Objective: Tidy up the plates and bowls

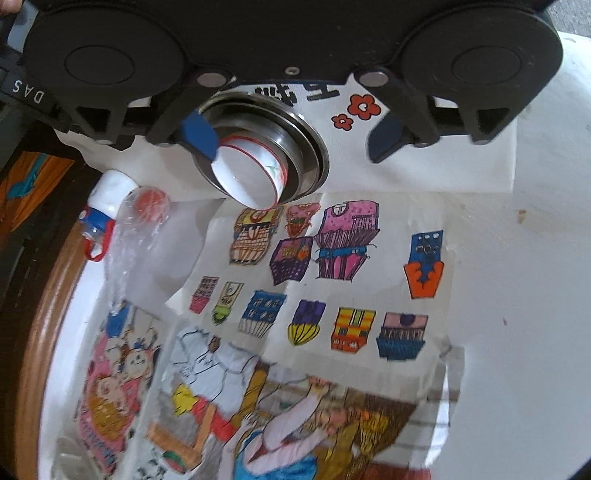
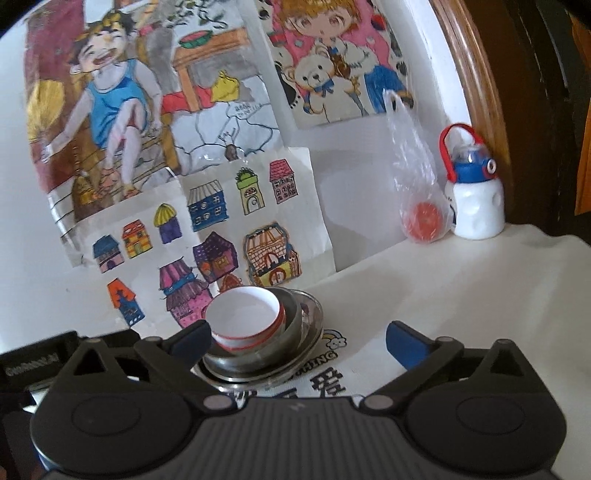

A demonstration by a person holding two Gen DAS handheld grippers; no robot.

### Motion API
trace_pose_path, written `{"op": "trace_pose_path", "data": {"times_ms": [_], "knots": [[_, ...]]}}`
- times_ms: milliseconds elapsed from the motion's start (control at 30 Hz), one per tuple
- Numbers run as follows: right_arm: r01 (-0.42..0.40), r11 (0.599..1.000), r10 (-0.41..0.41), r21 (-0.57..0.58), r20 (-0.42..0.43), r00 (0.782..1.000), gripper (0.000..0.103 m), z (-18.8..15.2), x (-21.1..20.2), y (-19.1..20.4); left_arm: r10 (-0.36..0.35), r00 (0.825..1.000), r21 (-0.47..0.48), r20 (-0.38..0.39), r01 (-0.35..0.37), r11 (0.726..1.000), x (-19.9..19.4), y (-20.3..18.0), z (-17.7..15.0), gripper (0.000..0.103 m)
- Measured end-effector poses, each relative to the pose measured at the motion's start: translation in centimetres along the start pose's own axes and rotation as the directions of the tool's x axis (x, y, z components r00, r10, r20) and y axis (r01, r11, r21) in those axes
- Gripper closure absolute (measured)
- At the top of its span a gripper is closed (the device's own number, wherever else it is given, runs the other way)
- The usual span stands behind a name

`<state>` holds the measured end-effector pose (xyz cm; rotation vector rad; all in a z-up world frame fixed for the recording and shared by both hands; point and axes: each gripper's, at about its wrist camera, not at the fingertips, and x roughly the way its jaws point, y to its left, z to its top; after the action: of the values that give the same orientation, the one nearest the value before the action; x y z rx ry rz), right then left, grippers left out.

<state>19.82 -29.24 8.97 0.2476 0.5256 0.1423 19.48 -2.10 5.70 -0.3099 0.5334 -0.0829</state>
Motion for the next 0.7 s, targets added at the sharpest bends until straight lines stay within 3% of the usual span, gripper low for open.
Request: {"op": "trace_pose_path", "data": {"times_ms": [100, 433, 700], "knots": [[0.008, 1.0, -0.008, -0.012, 0.02, 1.0, 0.0, -0.8, -1.6, 0.0, -0.004, 0.999, 0.028, 0.035, 0.003, 1.0, -1.9, -0.3, -0.7, 0.001], [0.045, 0.998, -0.041, -0.052, 0.089, 0.995, 0.0, -3.3, -6.0, 0.4, -0.004, 0.998, 0.098, 0.064, -0.002, 0.995, -6.1, -0.6, -3.4, 0.001], [0.054, 0.996, -0.047, -0.072, 0.096, 0.994, 0.0, -5.4, -8.0, 0.9, 0.007, 0.996, 0.122, 0.085, -0.017, 0.992, -8.3, -0.5, -5.6, 0.001]]}}
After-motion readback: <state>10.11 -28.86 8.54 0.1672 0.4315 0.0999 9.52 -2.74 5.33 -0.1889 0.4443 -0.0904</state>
